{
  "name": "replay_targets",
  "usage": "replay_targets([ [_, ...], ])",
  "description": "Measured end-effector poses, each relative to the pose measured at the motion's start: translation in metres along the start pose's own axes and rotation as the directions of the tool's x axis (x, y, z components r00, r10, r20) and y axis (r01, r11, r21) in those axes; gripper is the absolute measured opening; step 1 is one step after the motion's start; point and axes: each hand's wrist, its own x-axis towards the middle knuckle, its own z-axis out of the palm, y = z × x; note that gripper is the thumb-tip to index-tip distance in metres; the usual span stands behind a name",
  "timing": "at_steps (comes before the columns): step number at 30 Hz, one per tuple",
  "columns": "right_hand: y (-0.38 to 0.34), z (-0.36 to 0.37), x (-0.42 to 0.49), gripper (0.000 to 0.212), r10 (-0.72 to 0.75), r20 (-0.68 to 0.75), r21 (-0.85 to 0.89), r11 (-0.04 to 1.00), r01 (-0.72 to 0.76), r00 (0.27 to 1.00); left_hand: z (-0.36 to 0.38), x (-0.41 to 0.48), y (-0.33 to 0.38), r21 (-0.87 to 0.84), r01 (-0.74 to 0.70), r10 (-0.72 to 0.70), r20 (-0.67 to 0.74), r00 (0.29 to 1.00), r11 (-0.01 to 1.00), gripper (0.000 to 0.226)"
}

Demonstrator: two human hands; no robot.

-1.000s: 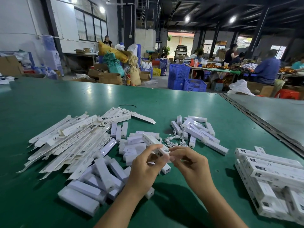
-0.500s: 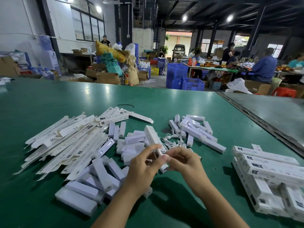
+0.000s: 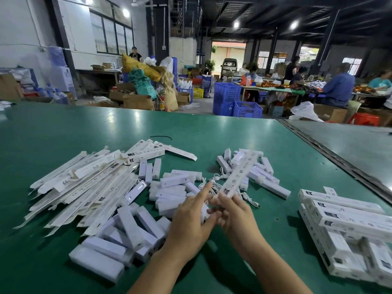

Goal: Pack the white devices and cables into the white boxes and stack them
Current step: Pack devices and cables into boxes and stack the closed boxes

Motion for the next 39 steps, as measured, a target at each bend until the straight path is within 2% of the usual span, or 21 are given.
replay_targets([
  [2, -0.010, -0.009, 0.004, 0.014, -0.045, -0.133, 0.130, 0.990, 0.062, 0.990, 0.002, 0.000, -0.002, -0.018, 0.036, -0.036, -0.014, 0.999, 0.999, 0.069],
  [7, -0.044, -0.044, 0.010, 0.026, -0.077, -0.401, 0.365, 0.901, 0.236, 0.913, 0.003, 0.001, -0.009, 0.011, 0.138, -0.138, -0.004, 0.990, 0.990, 0.053],
  [15, -0.059, -0.070, 0.014, 0.017, -0.103, -0.560, 0.481, 0.768, 0.423, 0.822, 0.001, -0.001, -0.008, 0.016, 0.164, -0.164, -0.009, 0.986, 0.986, 0.049],
  [18, -0.060, -0.076, 0.014, 0.003, -0.096, -0.565, 0.488, 0.763, 0.425, 0.819, 0.001, -0.001, -0.008, 0.017, 0.160, -0.160, -0.006, 0.987, 0.987, 0.048],
  [20, -0.058, -0.079, 0.016, 0.012, -0.074, -0.565, 0.515, 0.746, 0.422, 0.821, 0.001, -0.001, -0.007, 0.007, 0.158, -0.158, -0.007, 0.987, 0.987, 0.047],
  [23, -0.055, -0.078, 0.019, 0.009, -0.056, -0.547, 0.546, 0.732, 0.407, 0.835, 0.000, -0.001, -0.007, 0.005, 0.163, -0.163, -0.015, 0.987, 0.987, 0.047],
  [26, -0.048, -0.079, 0.024, 0.030, -0.050, -0.516, 0.531, 0.765, 0.365, 0.855, 0.001, -0.001, -0.007, 0.010, 0.160, -0.159, -0.015, 0.987, 0.987, 0.047],
  [31, -0.039, -0.076, 0.024, 0.036, -0.063, -0.437, 0.486, 0.823, 0.295, 0.897, 0.002, 0.000, -0.005, 0.032, 0.153, -0.153, -0.020, 0.988, 0.988, 0.041],
  [33, -0.037, -0.073, 0.024, 0.035, -0.072, -0.408, 0.375, 0.895, 0.239, 0.910, 0.003, 0.002, 0.000, 0.057, 0.153, -0.151, -0.036, 0.988, 0.987, 0.036],
  [34, -0.035, -0.071, 0.024, 0.032, -0.097, -0.408, 0.224, 0.953, 0.202, 0.908, 0.003, 0.004, 0.003, 0.074, 0.147, -0.143, -0.050, 0.988, 0.986, 0.034],
  [35, -0.031, -0.068, 0.024, 0.027, -0.148, -0.406, -0.003, 0.987, 0.160, 0.902, 0.002, 0.008, 0.006, 0.101, 0.140, -0.133, -0.068, 0.989, 0.985, 0.033],
  [36, -0.026, -0.065, 0.024, 0.022, -0.224, -0.379, -0.264, 0.956, 0.126, 0.898, 0.000, 0.014, 0.007, 0.146, 0.132, -0.120, -0.091, 0.989, 0.980, 0.032],
  [37, -0.020, -0.063, 0.024, 0.017, -0.301, -0.319, -0.504, 0.857, 0.108, 0.899, -0.003, 0.021, 0.007, 0.208, 0.127, -0.107, -0.108, 0.988, 0.970, 0.032],
  [39, -0.007, -0.059, 0.024, 0.009, -0.359, -0.139, -0.825, 0.557, 0.092, 0.923, -0.016, 0.038, -0.001, 0.365, 0.135, -0.103, -0.107, 0.989, 0.921, 0.032],
])
